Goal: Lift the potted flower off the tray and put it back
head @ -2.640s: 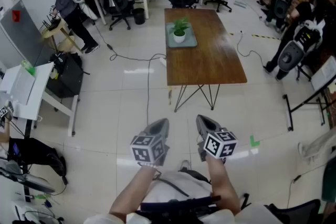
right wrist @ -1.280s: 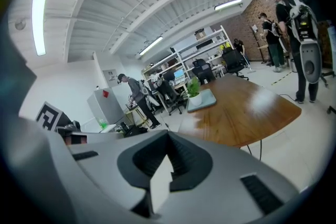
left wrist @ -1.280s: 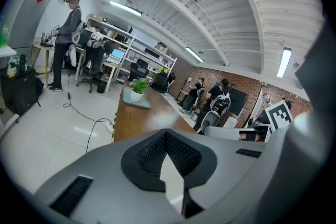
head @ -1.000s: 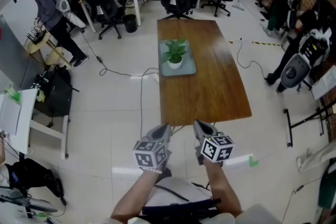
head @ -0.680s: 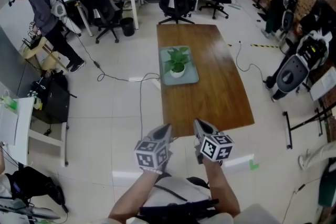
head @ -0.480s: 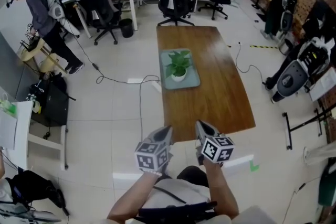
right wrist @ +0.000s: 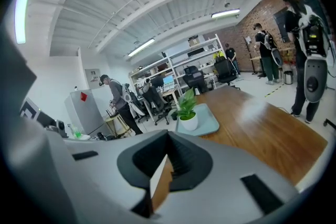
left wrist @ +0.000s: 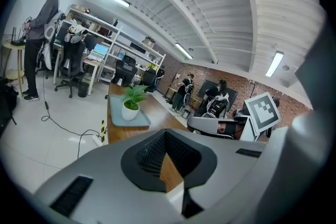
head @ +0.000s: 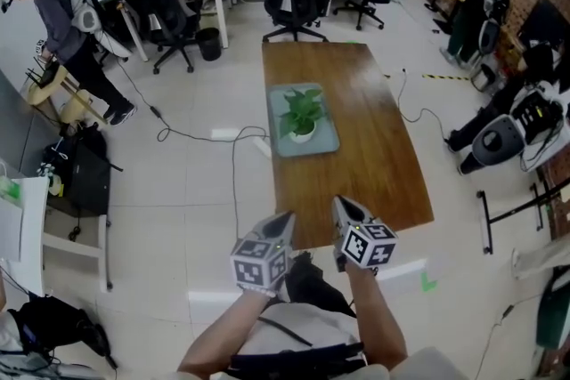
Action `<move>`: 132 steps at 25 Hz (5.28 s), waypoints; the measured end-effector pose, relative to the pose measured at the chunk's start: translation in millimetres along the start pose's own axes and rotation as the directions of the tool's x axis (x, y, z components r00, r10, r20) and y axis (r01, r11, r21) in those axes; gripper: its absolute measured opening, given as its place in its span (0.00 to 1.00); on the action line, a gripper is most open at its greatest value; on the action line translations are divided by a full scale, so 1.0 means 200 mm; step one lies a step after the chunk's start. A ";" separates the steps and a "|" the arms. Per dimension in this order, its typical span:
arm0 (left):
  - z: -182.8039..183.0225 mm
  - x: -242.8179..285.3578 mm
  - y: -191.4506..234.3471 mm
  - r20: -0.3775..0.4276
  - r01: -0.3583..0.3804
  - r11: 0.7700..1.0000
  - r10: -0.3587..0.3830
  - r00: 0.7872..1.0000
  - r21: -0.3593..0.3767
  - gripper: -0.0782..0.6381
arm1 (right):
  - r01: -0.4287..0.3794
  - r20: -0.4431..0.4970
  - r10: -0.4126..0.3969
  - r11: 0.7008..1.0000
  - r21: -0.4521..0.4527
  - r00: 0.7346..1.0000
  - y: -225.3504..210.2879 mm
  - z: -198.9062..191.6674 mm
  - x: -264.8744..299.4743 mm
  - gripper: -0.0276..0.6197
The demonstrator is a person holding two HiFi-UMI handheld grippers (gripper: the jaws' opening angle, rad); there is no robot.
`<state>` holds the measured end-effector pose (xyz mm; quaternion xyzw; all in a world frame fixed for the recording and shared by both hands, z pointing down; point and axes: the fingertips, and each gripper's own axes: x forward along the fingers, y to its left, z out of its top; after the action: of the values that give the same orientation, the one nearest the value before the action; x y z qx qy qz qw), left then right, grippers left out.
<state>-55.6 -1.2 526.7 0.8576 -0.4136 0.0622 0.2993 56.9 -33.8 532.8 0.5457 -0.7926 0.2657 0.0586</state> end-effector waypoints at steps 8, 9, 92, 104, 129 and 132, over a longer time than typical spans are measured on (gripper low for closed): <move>0.12 0.20 0.03 -0.002 -0.009 1.000 0.009 1.000 0.018 0.10 | -0.021 0.002 0.021 0.999 -0.030 1.000 -0.15 0.19 0.26 0.07; 0.13 0.23 0.04 -0.003 -0.011 1.000 0.011 1.000 0.016 0.10 | -0.026 0.001 0.026 0.999 -0.027 1.000 -0.17 0.21 0.30 0.08; 0.31 0.97 0.18 -0.087 0.011 0.998 -0.016 0.996 -0.068 0.10 | 0.350 -0.067 -0.344 0.909 0.228 0.937 -1.33 0.45 1.14 0.10; 0.27 1.09 0.12 -0.135 0.041 0.997 -0.049 0.990 -0.057 0.10 | 0.431 -0.087 -0.423 0.864 0.263 0.902 -1.60 0.35 1.03 0.10; 0.21 1.06 0.16 -0.165 0.033 0.999 -0.040 0.985 -0.041 0.10 | 0.454 -0.022 -0.472 0.832 0.318 0.881 -1.62 0.30 0.86 0.26; 0.23 1.03 0.14 -0.155 0.046 0.999 -0.050 0.987 -0.030 0.10 | 0.442 0.007 -0.473 0.828 0.345 0.881 -1.58 0.32 0.76 0.26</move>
<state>51.0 -179.4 575.5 0.8557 -0.3692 0.1162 0.3435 292.9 -273.8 649.8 0.7330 -0.5841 0.3485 -0.0093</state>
